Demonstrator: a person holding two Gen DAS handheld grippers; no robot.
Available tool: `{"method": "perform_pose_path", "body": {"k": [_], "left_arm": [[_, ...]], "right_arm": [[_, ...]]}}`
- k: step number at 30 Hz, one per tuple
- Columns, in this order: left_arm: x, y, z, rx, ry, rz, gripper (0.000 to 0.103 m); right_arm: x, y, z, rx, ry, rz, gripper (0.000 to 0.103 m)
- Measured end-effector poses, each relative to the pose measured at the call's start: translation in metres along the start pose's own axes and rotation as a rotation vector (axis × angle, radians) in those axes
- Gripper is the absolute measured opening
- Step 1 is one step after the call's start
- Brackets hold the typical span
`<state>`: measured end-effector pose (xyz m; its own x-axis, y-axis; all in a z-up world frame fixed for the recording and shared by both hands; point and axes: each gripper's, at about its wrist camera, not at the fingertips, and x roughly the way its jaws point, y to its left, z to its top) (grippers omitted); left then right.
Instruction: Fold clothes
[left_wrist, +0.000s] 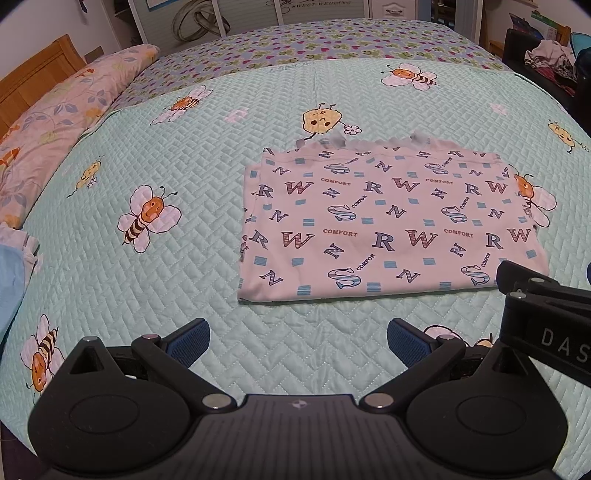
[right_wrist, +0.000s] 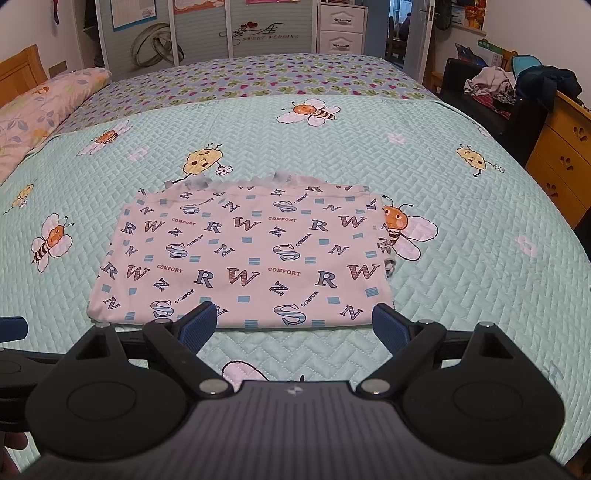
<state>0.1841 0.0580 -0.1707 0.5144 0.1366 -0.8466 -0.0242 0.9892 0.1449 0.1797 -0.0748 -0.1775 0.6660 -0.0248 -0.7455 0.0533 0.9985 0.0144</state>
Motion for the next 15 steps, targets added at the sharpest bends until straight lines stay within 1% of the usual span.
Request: {"method": "perform_pose_path", "body": {"k": [15], "left_arm": [[-0.0017, -0.0009, 0.0002, 0.002, -0.002, -0.001, 0.102]], "right_arm": [[-0.0004, 0.0007, -0.0006, -0.001, -0.002, 0.002, 0.091]]}}
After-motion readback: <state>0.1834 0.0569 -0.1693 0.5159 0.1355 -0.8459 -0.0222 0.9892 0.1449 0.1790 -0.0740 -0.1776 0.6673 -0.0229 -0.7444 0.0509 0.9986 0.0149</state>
